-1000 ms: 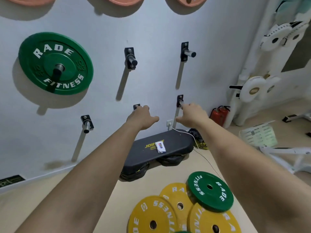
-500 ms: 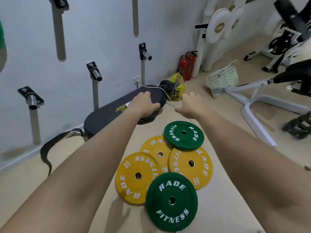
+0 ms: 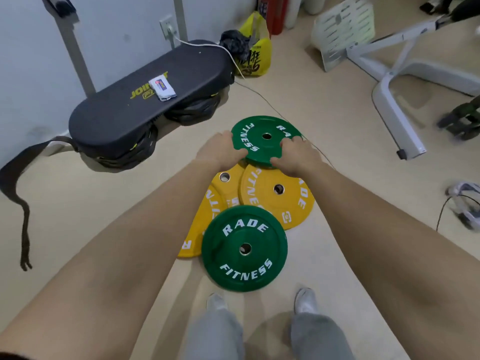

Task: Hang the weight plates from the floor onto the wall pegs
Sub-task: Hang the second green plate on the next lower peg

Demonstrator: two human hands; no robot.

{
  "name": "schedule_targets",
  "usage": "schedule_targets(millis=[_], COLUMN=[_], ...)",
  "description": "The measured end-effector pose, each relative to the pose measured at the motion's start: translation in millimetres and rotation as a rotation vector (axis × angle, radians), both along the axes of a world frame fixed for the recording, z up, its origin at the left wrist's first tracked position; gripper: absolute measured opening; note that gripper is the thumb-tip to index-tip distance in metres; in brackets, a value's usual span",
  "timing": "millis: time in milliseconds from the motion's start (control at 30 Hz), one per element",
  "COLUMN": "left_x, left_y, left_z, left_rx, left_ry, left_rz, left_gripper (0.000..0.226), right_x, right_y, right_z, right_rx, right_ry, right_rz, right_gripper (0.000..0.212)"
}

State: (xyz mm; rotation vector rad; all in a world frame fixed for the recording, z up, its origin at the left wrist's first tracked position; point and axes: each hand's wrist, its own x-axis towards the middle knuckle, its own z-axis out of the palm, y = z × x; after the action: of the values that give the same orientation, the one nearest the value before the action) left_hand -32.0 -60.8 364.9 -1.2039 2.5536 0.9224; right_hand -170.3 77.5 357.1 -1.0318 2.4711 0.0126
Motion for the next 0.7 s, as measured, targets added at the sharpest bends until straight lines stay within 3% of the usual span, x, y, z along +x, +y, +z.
schedule_targets(millis=[367, 700], left_x=[23, 33], left_y=[35, 64], left_z=[-315, -528], left_rx=[0.131, 0.116], left_ry=[-0.154, -0.193], left_rz=[0.177, 0.191], left_gripper=[0.077, 0.088], right_x=[-6, -17], right_y=[40, 86], right_z=[-318, -542], right_rx=[0.121, 0.114], right_ry=[-0.136, -0.238], right_rz=[0.105, 0.061], right_gripper=[0.064, 0.06])
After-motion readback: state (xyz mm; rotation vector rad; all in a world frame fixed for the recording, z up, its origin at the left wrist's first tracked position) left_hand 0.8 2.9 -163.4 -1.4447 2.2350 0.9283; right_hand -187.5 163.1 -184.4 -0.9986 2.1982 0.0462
